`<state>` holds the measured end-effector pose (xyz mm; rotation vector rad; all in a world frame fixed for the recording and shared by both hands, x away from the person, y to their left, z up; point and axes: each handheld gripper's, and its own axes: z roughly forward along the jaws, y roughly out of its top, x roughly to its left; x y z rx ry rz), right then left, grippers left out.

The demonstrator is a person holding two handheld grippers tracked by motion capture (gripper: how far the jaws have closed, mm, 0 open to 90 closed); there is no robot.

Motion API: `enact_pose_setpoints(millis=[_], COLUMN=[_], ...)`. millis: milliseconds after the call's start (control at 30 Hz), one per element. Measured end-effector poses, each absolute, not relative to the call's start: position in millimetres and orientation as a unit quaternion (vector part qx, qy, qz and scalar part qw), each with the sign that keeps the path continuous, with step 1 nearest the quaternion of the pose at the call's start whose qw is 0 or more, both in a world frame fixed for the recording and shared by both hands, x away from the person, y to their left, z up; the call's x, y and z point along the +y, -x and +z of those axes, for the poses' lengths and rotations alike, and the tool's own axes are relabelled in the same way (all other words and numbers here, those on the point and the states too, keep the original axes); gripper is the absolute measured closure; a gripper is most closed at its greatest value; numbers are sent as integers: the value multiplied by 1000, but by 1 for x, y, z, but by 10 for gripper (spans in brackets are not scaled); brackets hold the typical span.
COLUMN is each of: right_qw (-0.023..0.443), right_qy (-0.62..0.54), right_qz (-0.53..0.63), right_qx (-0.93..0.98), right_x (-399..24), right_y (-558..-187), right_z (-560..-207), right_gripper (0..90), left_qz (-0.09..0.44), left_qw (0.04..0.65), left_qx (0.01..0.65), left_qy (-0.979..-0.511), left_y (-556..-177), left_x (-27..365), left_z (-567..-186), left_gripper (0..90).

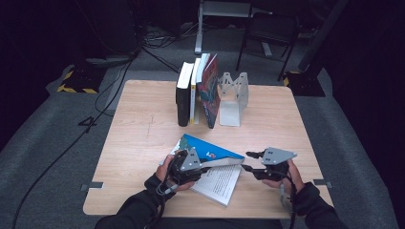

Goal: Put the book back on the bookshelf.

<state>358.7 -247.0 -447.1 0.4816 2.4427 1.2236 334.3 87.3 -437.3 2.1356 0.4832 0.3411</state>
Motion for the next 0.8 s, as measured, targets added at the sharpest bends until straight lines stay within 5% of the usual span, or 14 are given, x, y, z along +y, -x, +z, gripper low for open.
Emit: enact_pose_setpoints(millis=[500, 800], right_qw=[104, 142], right_qy=[-175, -151], right_qz=[405, 489], right_qx=[891, 847], right_x=[-230, -242], right_y=[-374, -356], right_z=[-489, -460], right_gripper=[469, 527], left_qz=[116, 110], left_qw=[497, 515], left_qx=[216, 204], left_qy=[-833, -825], left_y=[-341, -334], left_x=[109, 96], left_z=[-428, -415], left_gripper=[722, 744])
